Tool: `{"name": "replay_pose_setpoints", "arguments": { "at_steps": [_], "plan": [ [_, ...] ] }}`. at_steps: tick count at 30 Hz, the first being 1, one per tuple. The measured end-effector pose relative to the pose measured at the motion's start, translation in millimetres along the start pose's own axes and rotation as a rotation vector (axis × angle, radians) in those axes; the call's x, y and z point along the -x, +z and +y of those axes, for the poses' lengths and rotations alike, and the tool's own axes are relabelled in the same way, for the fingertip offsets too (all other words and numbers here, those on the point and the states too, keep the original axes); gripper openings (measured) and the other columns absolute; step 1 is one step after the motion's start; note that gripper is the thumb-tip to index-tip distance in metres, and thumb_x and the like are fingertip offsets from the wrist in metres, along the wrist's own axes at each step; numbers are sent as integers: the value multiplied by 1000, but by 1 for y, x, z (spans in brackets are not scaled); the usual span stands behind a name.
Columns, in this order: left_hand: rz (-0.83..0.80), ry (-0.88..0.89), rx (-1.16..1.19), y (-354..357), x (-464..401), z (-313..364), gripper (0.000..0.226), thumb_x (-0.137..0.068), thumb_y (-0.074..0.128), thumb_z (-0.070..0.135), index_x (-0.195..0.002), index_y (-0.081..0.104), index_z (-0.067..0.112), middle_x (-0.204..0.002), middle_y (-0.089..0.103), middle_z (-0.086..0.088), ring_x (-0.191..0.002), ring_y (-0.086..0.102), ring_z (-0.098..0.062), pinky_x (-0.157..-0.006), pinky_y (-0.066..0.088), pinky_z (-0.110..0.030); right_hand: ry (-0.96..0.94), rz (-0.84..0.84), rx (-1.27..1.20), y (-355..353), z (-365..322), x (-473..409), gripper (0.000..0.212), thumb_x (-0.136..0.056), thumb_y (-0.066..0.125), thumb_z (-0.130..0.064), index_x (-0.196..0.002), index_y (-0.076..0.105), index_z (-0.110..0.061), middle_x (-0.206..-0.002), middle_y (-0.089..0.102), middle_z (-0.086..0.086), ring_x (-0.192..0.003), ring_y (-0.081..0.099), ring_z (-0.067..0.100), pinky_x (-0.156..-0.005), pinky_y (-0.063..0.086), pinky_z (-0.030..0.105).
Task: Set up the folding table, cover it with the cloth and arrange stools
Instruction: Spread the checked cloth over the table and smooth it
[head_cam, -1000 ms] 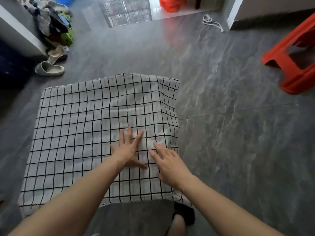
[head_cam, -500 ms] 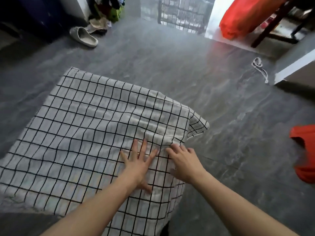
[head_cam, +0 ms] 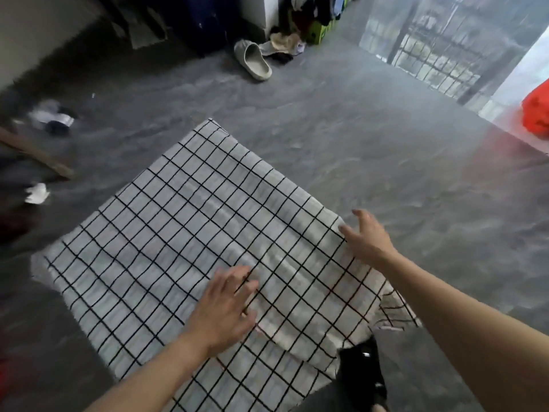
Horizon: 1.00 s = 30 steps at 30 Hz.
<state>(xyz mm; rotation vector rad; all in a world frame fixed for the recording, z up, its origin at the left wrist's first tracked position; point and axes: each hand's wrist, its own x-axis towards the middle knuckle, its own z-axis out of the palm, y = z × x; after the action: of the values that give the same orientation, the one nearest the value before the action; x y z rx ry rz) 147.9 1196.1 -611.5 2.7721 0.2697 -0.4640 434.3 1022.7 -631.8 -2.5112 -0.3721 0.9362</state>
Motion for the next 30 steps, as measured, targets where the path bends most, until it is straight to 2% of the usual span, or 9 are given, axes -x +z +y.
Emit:
{"name": "replay_pose_setpoints", "arguments": {
  "at_steps": [3, 5, 8, 15, 18, 21, 23, 27, 30],
  "plan": [
    [56, -284, 87, -16, -35, -6, 44, -95, 39, 45, -136, 32, 30, -150, 15, 5, -134, 23, -19, -113, 26, -37, 77, -284, -245, -5, -14, -36, 79, -80, 70, -56, -143, 42, -17, -132, 57, 7, -121, 55, 26, -104, 44, 39],
    [46, -399, 106, -25, -53, -5, 45, -96, 39, 41, -138, 31, 27, -147, 21, 6, -130, 30, -17, -106, 36, -36, 39, -440, -208, -3, -22, -47, 49, -76, 77, -49, -111, 65, -17, -106, 67, 3, -102, 63, 22, -90, 51, 34],
    [-19, -443, 62, -40, -82, 1, 44, -96, 42, 38, -137, 32, 26, -138, 29, 8, -120, 38, -16, -88, 44, -31, -69, -519, -38, -7, -28, -47, 29, -75, 79, -43, -75, 67, -16, -72, 64, -2, -74, 62, 16, -66, 48, 28],
    [-27, -625, 184, -83, -152, 19, 47, -95, 47, 27, -137, 27, 29, -138, 40, -3, -111, 51, -22, -78, 53, -41, -305, -449, -94, -60, -37, -39, 29, -83, 72, -31, -66, 59, -11, -63, 56, 0, -58, 53, 11, -55, 43, 25],
    [-8, -613, 286, -92, -172, 27, 53, -96, 47, 30, -144, 23, 30, -148, 35, -3, -126, 44, -23, -92, 49, -44, -231, -383, -257, -91, -25, -47, 36, -83, 73, -30, -60, 51, -14, -51, 40, -6, -42, 36, 8, -44, 31, 23],
    [-74, -583, 325, -94, -182, 32, 60, -98, 45, 31, -151, 17, 28, -160, 14, 1, -141, 27, -22, -107, 38, -45, -145, -329, -313, -115, 5, -63, 32, -79, 75, -35, -69, 64, -6, -57, 55, 0, -52, 50, 14, -55, 43, 33],
    [-61, -616, 331, -90, -181, 30, 58, -98, 45, 29, -150, 20, 24, -160, 10, 3, -141, 26, -22, -107, 39, -45, -89, -374, -284, -122, 20, -70, 35, -76, 76, -40, -80, 71, -5, -65, 67, 3, -61, 63, 19, -65, 53, 37],
    [-44, -828, 355, -70, -150, 19, 59, -97, 48, 30, -149, 20, 22, -159, 3, -3, -140, 23, -30, -108, 37, -47, 21, -462, -163, -112, 36, -77, 29, -84, 73, -26, -61, 61, -14, -48, 48, -12, -42, 43, 3, -48, 35, 19],
    [-45, -1035, 347, -50, -111, 6, 63, -96, 47, 38, -149, 15, 24, -160, -7, -7, -145, 7, -34, -109, 29, -59, 31, -599, 130, -97, 38, -78, 14, -82, 75, -26, -78, 70, -14, -72, 64, 0, -63, 56, 11, -57, 41, 21]
  ]
}}
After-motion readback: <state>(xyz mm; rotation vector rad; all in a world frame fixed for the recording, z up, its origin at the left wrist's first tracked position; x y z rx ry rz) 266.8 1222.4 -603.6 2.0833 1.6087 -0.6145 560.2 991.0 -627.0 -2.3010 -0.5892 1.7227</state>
